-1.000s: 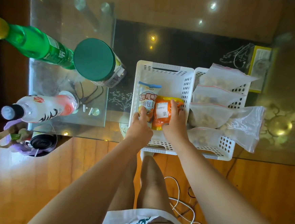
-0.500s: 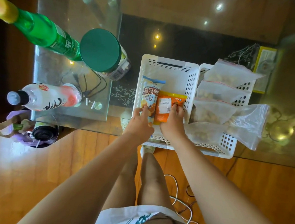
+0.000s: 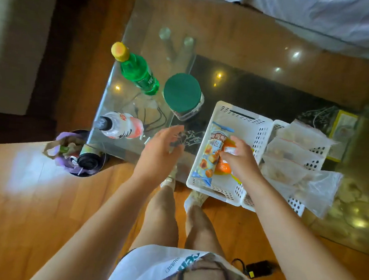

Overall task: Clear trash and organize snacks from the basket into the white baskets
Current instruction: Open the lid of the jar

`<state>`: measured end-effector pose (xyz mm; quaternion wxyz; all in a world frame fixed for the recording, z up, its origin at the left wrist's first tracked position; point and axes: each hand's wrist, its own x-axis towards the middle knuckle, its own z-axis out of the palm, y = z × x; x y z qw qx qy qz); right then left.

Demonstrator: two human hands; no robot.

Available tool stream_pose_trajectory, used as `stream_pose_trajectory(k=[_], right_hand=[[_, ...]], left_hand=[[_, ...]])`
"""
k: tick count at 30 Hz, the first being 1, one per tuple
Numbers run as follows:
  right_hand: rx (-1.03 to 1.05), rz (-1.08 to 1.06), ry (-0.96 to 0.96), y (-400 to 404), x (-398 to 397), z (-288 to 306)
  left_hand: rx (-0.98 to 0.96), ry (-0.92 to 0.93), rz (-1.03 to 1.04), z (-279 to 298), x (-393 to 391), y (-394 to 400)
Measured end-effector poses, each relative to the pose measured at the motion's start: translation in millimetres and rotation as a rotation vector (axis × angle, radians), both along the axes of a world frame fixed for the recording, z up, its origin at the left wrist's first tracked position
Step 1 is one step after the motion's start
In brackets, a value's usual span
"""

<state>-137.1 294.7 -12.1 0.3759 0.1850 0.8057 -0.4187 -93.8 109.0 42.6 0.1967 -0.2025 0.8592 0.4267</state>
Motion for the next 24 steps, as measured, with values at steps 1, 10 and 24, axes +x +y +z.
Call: stream_pose_trajectory(k=[1,10,24], right_hand=[[-0.010,0.017,0.019,-6,-6,6],[0.073,0.234,0.378,-82,-60,32],[0.405,0.474,0.297,-161,-84,9]], left_hand=[[-0.013,0.099,0.065,9,1,-14],[-0.181,0.147,0.268,-4,4,-121],[0.706,-0.451,0.527,-33,-10,-185]])
